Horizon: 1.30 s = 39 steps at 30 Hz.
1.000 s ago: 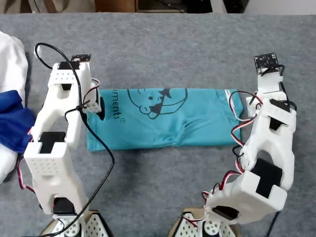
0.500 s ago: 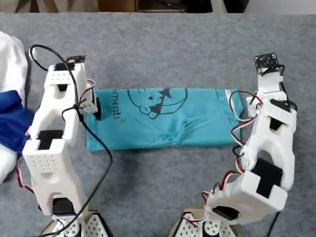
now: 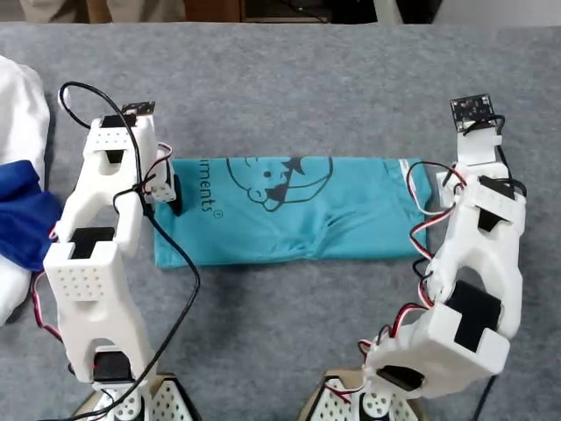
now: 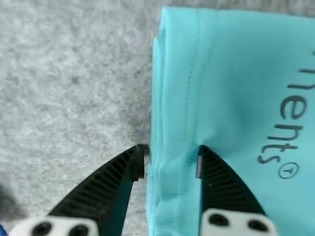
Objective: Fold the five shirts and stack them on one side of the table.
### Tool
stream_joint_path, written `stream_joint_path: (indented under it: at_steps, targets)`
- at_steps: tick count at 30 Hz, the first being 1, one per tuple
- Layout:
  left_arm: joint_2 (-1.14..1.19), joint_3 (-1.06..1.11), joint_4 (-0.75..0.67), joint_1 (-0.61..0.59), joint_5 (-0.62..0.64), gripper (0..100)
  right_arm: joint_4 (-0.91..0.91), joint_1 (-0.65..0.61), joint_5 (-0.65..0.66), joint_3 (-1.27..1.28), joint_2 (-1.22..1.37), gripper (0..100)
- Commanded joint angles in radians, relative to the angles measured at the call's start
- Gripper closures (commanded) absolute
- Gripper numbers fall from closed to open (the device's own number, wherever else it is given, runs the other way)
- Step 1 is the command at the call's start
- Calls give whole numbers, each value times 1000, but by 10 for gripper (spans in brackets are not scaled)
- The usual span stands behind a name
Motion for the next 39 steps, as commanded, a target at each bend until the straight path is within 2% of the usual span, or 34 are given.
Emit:
stream_joint_path:
  at_steps: [1,5,10,12,15,20,26,31,39]
  targets:
    - [7,-17,-12,18,3,916,-18,15,-12,-53,-4,983]
    - [8,-15,-17,68,2,982,-18,15,-12,-54,-4,983]
    - [-1,-28,-15,127,3,981,-18,24,-14,-54,-5,983]
    - [-2,-49,-5,150,3,981,-18,39,-52,-62,-8,983]
    - [-2,-150,84,176,9,981,-17,77,-94,-90,-4,983]
    - [5,-382,233,203,5,981,-18,108,-91,-97,13,982]
    - [7,-443,295,126,-31,981,-11,110,-94,-148,68,982]
    - [8,-393,288,12,-84,981,-11,110,-94,-150,68,982]
    - [7,-348,245,-149,-91,980,-11,104,-91,-150,70,982]
